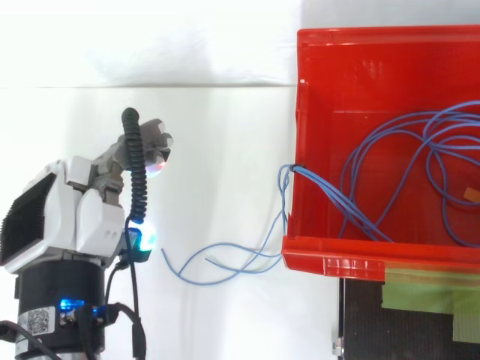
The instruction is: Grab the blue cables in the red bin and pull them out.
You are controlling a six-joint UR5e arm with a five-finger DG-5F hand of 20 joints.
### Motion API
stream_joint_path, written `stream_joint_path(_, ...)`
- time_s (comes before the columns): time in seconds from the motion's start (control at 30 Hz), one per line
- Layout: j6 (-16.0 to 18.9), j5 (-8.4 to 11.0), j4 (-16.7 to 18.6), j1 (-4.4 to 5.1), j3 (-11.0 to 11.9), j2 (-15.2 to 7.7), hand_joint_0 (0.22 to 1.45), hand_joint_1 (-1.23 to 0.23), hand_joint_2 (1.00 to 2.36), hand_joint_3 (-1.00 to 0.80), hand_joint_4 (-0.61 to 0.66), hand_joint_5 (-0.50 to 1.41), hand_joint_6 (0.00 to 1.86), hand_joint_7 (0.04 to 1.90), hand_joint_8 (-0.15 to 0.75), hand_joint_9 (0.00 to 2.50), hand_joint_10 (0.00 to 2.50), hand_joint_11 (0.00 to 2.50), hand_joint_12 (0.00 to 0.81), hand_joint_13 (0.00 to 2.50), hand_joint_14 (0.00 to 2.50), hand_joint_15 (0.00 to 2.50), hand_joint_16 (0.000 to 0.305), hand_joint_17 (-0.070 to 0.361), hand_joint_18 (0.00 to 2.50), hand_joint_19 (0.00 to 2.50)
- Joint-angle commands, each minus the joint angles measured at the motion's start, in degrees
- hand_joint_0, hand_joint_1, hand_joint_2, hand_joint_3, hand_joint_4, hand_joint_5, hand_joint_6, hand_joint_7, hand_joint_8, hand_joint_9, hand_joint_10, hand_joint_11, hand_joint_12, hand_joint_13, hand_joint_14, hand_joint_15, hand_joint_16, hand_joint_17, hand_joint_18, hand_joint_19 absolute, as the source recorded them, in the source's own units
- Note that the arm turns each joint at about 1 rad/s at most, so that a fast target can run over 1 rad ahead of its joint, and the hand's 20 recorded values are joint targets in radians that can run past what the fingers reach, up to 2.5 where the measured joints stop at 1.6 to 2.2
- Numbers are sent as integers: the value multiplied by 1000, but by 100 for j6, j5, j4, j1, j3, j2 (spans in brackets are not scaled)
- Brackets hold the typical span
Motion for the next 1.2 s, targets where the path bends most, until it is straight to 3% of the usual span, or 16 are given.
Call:
stream_joint_path(0.0, -174, -2, -46, -77, 115, -3, 687, -982, 1000, -1000, 108, 628, 15, 531, 244, 751, 25, 792, 348, 598, 18, 456, 49, 111, 442, 414)
stream_joint_path(0.1, -464, -46, -82, -112, 151, 6, 689, -983, 1000, -1000, 101, 627, 16, 533, 243, 755, 25, 787, 348, 597, 17, 457, 49, 110, 442, 407)
stream_joint_path(0.17, -912, -46, -46, -130, 151, -3, 690, -985, 1000, -1000, 96, 628, 15, 529, 241, 754, 23, 786, 348, 596, 18, 459, 49, 110, 441, 410)
stream_joint_path(0.3, -1492, -20, 59, -130, 151, -3, 692, -989, 1000, -1000, 90, 628, 15, 529, 239, 751, 25, 794, 346, 596, 18, 453, 49, 110, 440, 407)
stream_joint_path(0.5, -1677, -11, 112, -156, 142, -3, 696, -989, 1000, -1000, 81, 626, 15, 522, 240, 750, 25, 784, 345, 593, 18, 457, 49, 110, 438, 409)
stream_joint_path(0.67, -2046, -11, 85, -182, 159, 6, 698, -991, 1000, -1000, 85, 630, 15, 518, 238, 751, 23, 777, 345, 590, 19, 456, 49, 109, 437, 417)
stream_joint_path(0.9, -2116, -11, 77, -226, 151, -3, 704, -993, 1000, -1000, 79, 633, 15, 515, 237, 752, 23, 779, 344, 589, 18, 456, 48, 109, 436, 411)
stream_joint_path(1.03, -2538, -11, 103, -226, 151, -3, 706, -995, 1000, -1000, 78, 634, 15, 510, 236, 753, 25, 779, 344, 590, 17, 450, 48, 109, 435, 419)
stream_joint_path(1.17, -3171, -2, 41, -218, 151, -3, 707, -994, 1000, -1000, 79, 641, 16, 525, 236, 754, 25, 769, 343, 590, 18, 455, 48, 108, 436, 411)
